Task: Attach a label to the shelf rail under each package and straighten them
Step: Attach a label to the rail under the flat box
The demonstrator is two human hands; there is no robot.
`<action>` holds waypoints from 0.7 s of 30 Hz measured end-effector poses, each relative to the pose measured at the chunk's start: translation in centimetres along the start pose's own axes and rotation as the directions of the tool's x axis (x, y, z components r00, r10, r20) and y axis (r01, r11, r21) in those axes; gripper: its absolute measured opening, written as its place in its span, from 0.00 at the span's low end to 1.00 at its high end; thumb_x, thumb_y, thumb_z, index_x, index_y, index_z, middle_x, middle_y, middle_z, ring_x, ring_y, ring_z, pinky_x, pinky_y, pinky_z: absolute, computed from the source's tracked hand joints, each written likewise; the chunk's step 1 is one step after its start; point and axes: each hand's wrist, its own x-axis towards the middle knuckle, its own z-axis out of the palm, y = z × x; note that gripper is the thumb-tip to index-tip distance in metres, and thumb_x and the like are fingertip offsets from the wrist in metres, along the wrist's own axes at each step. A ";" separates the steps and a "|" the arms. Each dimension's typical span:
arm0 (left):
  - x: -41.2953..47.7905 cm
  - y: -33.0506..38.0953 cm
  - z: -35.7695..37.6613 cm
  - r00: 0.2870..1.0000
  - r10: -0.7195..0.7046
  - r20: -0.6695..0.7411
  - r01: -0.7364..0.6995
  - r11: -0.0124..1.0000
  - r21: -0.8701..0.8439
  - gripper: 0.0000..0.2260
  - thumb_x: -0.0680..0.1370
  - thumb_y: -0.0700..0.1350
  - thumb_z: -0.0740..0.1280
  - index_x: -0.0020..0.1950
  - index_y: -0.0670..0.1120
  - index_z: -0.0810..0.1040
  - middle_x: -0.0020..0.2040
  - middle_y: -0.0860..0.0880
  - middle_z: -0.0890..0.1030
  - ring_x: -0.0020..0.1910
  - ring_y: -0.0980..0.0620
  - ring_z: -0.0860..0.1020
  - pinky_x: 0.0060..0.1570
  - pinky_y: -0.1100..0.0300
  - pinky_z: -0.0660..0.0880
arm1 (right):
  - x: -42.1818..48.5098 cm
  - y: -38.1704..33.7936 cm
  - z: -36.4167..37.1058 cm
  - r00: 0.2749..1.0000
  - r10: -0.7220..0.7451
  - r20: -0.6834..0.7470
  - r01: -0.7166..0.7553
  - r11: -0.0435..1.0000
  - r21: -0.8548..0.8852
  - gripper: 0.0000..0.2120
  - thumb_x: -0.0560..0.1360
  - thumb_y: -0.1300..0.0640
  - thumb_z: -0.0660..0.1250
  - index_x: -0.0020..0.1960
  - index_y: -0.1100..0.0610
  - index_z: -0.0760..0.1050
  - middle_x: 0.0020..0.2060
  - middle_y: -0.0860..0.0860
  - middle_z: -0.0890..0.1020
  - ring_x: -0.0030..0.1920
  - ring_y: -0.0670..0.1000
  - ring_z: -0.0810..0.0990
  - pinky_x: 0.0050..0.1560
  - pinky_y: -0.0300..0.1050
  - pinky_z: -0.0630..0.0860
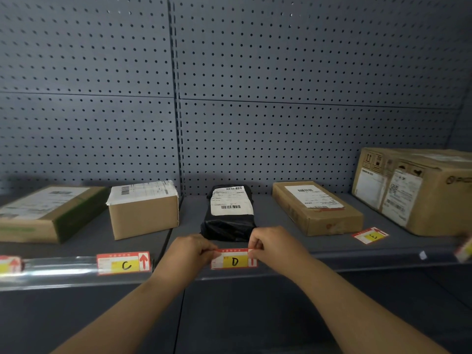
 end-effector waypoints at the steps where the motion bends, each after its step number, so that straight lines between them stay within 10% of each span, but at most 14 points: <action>1: 0.0 0.0 0.0 1.000 0.003 0.004 -0.003 1.000 0.003 0.07 0.73 0.44 0.69 0.50 0.49 0.83 0.37 0.57 0.74 0.35 0.63 0.72 0.37 0.78 0.65 | 0.0 0.0 0.0 1.000 0.000 -0.004 0.000 1.000 0.001 0.04 0.75 0.55 0.67 0.49 0.54 0.78 0.49 0.50 0.82 0.47 0.47 0.79 0.44 0.40 0.74; 21: 1.6 7.0 1.3 0.943 0.325 -0.073 -0.307 0.933 0.188 0.16 0.72 0.55 0.65 0.52 0.45 0.80 0.46 0.46 0.81 0.45 0.48 0.79 0.47 0.54 0.77 | -4.3 4.5 -5.8 0.972 0.141 -0.187 -0.130 0.989 0.072 0.06 0.74 0.52 0.69 0.50 0.50 0.77 0.41 0.40 0.76 0.45 0.44 0.77 0.47 0.39 0.74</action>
